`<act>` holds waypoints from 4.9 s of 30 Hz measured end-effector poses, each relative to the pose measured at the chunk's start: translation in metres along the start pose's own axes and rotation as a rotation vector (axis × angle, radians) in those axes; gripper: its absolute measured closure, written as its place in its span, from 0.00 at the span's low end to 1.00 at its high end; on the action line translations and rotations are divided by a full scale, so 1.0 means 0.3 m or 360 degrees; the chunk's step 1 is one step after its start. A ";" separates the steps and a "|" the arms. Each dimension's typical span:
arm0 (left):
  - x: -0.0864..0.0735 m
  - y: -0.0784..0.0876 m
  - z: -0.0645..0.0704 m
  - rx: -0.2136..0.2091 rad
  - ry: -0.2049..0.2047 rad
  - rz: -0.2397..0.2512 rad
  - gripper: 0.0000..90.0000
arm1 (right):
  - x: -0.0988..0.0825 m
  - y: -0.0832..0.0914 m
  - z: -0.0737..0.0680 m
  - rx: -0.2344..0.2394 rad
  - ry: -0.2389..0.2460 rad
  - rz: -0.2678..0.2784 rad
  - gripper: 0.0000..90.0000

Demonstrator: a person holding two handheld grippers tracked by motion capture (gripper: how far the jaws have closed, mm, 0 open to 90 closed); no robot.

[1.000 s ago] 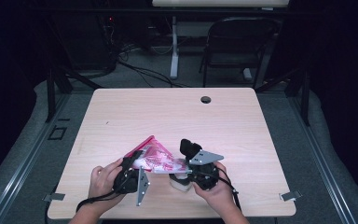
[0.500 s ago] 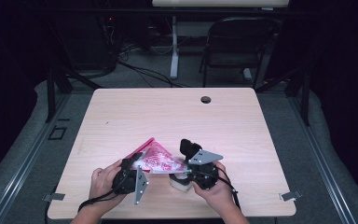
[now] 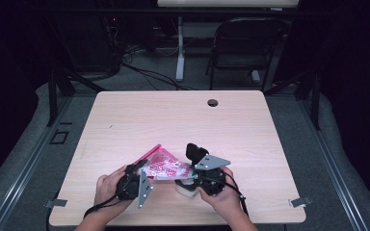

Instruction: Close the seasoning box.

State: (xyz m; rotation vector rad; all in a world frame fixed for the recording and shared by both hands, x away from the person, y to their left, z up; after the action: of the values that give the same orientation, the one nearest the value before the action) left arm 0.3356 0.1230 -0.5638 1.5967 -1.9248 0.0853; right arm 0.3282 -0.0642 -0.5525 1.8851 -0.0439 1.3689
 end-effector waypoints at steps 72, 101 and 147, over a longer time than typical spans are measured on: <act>-0.065 -0.050 0.104 -0.0591 0.0827 -0.0042 0.53 | 0.049 -0.017 -0.034 0.0120 0.0047 0.0112 0.92; -0.131 -0.033 -0.069 -0.0501 0.1366 0.0035 0.96 | 0.073 0.000 -0.028 0.0108 0.0010 0.0240 0.62; -0.419 0.006 -0.312 0.0034 0.1615 -0.0219 1.00 | 0.068 0.007 0.000 0.0061 -0.0047 0.0260 0.56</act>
State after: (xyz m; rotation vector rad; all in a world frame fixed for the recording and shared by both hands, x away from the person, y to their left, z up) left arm 0.3818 0.2720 -0.5509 1.2941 -1.0186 0.7095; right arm 0.3356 -0.0575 -0.5346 1.9697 -0.1918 1.4595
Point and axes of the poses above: each handheld gripper's, and its own axes: y roughly backward along the jaws, x roughly out of its top, z roughly to its right, the point moved 8 cm from there along -y, roughly forward along the jaws, and after that the axes turned 8 degrees about x, right-handed, at the moved point
